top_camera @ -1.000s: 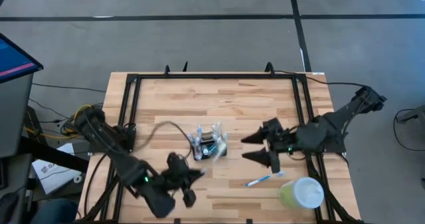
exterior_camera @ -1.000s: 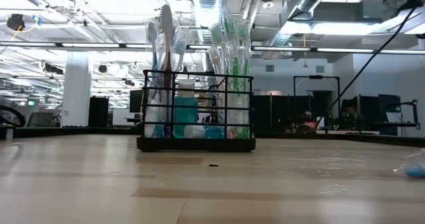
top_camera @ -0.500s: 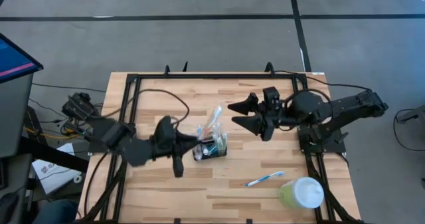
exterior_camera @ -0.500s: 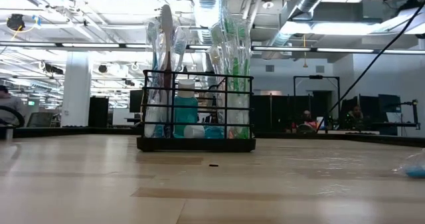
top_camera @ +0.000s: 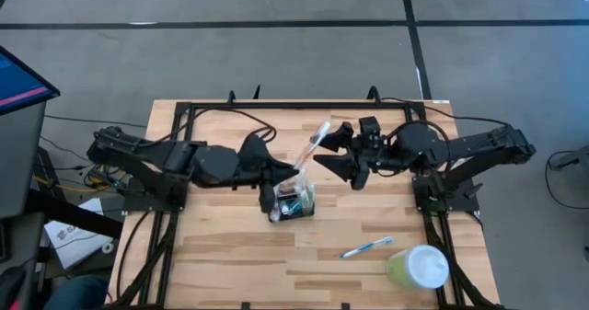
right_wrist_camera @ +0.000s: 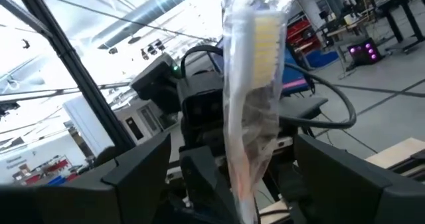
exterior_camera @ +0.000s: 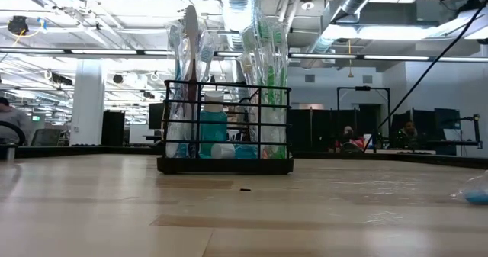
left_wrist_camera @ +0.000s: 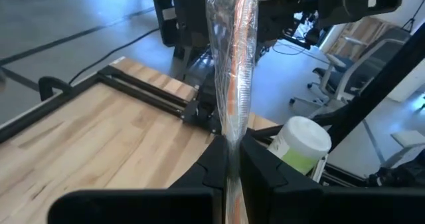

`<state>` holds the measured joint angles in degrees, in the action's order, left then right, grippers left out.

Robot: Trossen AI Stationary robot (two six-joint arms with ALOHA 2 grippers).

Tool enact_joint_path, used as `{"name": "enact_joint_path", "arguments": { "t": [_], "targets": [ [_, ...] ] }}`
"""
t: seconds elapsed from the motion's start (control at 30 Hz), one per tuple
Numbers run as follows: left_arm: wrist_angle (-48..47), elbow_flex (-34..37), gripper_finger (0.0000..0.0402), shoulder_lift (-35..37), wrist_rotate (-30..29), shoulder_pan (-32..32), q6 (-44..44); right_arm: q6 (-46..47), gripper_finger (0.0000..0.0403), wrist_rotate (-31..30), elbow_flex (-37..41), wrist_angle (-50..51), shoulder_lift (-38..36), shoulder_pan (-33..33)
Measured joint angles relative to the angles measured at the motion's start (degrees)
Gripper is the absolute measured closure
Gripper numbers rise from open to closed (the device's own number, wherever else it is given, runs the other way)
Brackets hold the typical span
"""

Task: Pick & Place toothbrushing station
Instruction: Put the orange toothbrush into the top right section of the mesh organizer

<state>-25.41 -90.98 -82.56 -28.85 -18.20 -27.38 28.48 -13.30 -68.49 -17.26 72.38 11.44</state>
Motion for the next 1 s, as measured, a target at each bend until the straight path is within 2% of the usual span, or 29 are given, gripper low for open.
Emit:
{"name": "enact_joint_path", "arguments": {
  "t": [0.2,0.37,0.53,0.77,0.83,1.0],
  "targets": [
    [-0.1,0.0,0.0392,0.0,1.6,0.7,0.4,0.0,0.0099,-0.2,0.0,-2.0,0.0,-0.8],
    [0.2,0.5,0.0392,0.0,1.0,0.7,0.3,0.1,0.0135,-0.2,0.0,-2.5,0.0,-1.4],
    [0.0,0.8,0.0392,0.0,0.8,0.7,0.0,0.5,0.0205,-0.2,0.0,-2.5,0.0,-1.5],
    [0.0,0.8,0.0385,0.0,0.2,1.2,0.0,-0.5,0.0372,-0.2,0.0,-1.8,0.0,-1.5],
    [-0.1,0.8,0.0376,0.0,0.2,1.3,0.0,-1.2,0.0388,-0.3,0.0,-1.8,0.0,-1.5],
    [-0.6,0.8,0.0327,0.6,-0.1,1.0,-0.1,-1.2,0.0388,-0.2,0.0,0.2,-0.1,-2.2]
  ]
}}
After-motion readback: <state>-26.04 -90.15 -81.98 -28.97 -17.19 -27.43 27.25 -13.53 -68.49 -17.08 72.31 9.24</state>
